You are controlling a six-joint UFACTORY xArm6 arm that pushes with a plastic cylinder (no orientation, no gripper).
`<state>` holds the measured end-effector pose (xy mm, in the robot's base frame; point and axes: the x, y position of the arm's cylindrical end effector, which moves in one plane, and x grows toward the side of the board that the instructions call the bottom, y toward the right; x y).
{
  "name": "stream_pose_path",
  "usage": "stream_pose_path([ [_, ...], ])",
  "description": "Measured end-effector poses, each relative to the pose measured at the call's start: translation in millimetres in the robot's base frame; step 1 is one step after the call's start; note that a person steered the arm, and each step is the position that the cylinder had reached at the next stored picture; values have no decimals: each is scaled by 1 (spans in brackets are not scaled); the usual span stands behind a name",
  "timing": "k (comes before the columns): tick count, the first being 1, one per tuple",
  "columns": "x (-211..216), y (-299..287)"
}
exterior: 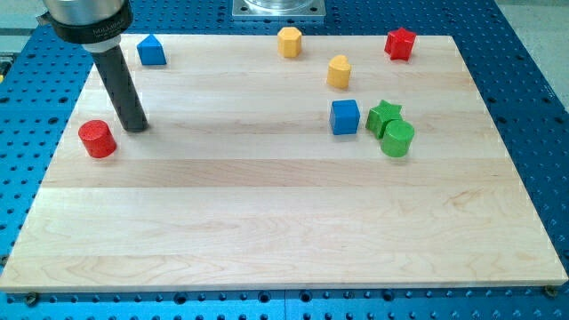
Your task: Move the cube towards the left side
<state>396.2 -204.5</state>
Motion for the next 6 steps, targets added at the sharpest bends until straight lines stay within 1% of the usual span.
stream_pose_path([
  [1,-1,1],
  [2,-6,59],
  [3,-22,117],
  [5,-42,284],
  [6,-43,386],
])
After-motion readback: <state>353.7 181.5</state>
